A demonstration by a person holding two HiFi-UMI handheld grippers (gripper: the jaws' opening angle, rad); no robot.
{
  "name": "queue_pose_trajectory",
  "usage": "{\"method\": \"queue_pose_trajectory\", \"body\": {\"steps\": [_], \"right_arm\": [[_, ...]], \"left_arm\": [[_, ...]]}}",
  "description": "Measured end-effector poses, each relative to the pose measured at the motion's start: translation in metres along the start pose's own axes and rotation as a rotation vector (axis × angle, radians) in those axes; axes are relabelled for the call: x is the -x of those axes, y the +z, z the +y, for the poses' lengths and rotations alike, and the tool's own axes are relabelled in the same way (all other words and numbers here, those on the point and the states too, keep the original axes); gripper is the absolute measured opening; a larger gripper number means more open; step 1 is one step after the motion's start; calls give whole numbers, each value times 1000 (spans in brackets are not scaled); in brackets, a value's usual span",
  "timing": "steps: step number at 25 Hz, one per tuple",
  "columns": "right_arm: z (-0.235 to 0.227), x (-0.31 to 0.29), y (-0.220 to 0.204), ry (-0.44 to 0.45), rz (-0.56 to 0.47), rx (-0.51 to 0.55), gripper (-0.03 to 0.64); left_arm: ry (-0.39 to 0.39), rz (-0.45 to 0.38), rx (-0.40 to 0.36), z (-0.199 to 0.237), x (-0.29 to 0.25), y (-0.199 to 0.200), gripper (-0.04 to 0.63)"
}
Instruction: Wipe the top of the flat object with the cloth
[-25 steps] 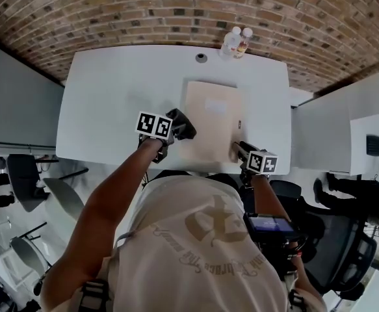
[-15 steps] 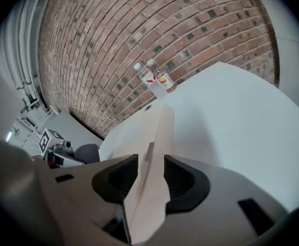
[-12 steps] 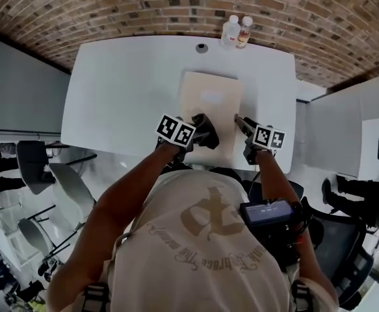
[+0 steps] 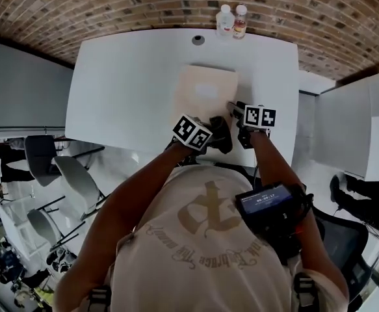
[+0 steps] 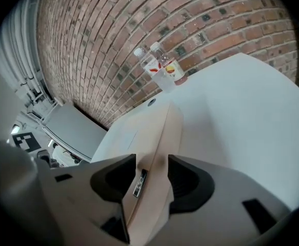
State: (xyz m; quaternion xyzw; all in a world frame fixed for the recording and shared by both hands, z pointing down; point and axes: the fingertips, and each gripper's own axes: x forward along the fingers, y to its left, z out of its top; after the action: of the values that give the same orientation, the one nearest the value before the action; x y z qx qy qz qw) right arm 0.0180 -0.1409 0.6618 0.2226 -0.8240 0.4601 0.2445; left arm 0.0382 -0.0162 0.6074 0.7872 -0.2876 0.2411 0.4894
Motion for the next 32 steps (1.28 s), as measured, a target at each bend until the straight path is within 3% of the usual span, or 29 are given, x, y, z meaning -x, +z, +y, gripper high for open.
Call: {"method": "queue_pose_trajectory", "body": {"steps": [7, 16, 32], "right_arm": [[-1, -8, -3, 36, 60, -3, 198], [-3, -9, -6, 47, 90, 20, 207], [-5, -10, -6, 72, 106, 21, 218]], "left_arm": [[-2, 90, -34, -3, -30, -5, 106], [16, 151, 6, 7, -27, -16, 106], [110, 111, 121, 67, 51, -53, 107]]}}
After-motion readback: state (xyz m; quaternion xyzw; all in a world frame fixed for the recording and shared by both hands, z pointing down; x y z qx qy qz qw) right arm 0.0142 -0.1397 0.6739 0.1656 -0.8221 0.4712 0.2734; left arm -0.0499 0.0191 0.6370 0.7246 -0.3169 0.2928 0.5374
